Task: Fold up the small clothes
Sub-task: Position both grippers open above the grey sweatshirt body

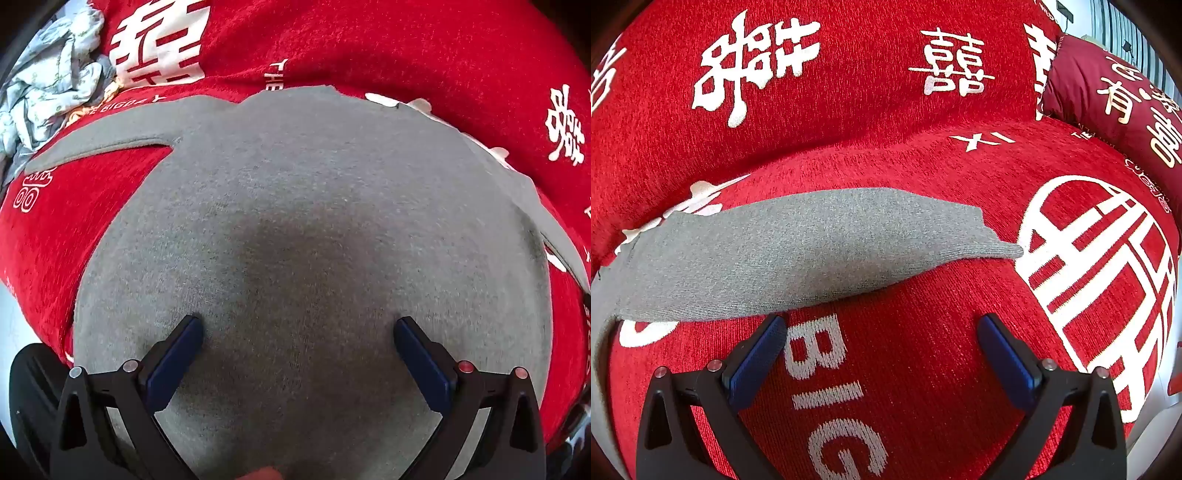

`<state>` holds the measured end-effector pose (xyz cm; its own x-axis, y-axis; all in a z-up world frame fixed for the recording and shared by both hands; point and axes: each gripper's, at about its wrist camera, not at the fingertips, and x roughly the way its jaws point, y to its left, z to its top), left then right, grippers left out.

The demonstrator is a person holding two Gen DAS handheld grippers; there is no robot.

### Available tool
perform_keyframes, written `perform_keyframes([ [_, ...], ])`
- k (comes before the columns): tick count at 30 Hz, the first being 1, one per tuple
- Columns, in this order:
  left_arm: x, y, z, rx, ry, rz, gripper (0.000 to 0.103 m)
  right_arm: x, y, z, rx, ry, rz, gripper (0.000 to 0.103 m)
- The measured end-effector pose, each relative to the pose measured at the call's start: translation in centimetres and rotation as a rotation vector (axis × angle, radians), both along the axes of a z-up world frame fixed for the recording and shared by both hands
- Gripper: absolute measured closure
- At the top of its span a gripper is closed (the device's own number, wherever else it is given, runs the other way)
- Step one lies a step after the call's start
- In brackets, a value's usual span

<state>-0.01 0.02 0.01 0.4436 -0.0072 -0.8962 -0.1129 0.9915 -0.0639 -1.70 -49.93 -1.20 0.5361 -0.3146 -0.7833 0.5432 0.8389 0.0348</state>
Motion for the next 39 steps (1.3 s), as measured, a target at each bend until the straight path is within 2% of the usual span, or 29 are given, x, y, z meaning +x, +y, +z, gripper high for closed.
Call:
perform_keyframes([
  [7, 0.0, 0.2, 0.1, -0.002, -0.013, 0.02, 0.0, 0.0, 0.0, 0.0, 0.0, -0.001, 0.0, 0.0],
  [12, 1.3, -1.2, 2.0, 0.012, 0.001, 0.027, 0.0, 0.0, 0.0, 0.0, 0.0, 0.0, 0.0, 0.0],
  [16, 0.8, -1.3, 1.8, 0.023, -0.033, 0.011, 0.0, 0.0, 0.0, 0.2, 0.011, 0.015, 0.027, 0.0],
  [21, 0.5, -0.9, 1.4, 0.026, -0.049, -0.019, 0.0, -0.6, 0.1, 0.9, 0.076, 0.089, 0.106, 0.0],
  [23, 0.4, -0.8, 1.4, 0.027, -0.055, -0.021, 0.0, -2.0, 0.5, 1.6, 0.156, 0.075, 0.077, 0.0],
  [24, 0.5, -0.9, 1.4, 0.028, -0.057, -0.019, 0.0, -3.0, 1.1, 2.4, 0.234, 0.032, 0.079, 0.0],
  [25, 0.4, -0.8, 1.4, 0.03, -0.063, -0.018, 0.0, -4.0, 2.3, 3.7, 0.256, -0.008, 0.081, 0.0],
  [27, 0.1, -0.8, 1.2, 0.034, -0.073, -0.015, 0.0, -5.3, 5.7, 6.6, 0.163, -0.077, 0.105, 0.0],
  [29, -0.1, -0.8, 1.1, 0.037, -0.079, -0.014, 0.0, -5.6, 10.5, 8.9, 0.088, -0.114, 0.205, 0.0],
  [31, 0.0, -0.8, 1.1, 0.04, -0.079, -0.021, 0.0, -5.3, 14.9, 9.8, 0.065, -0.111, 0.304, 0.0],
  [34, 0.1, -0.6, 1.0, 0.03, -0.077, -0.045, 0.0, -4.2, 22.6, 9.5, 0.05, -0.083, 0.498, 0.0],
  [35, 0.0, -0.5, 0.9, 0.027, -0.077, -0.052, 0.0, -3.6, 25.7, 8.6, 0.041, -0.052, 0.574, 0.0],
  [39, -0.2, -0.3, 0.8, 0.019, -0.074, -0.081, 0.0, -2.8, 32.1, 5.4, -0.013, 0.078, 0.704, 0.0],
])
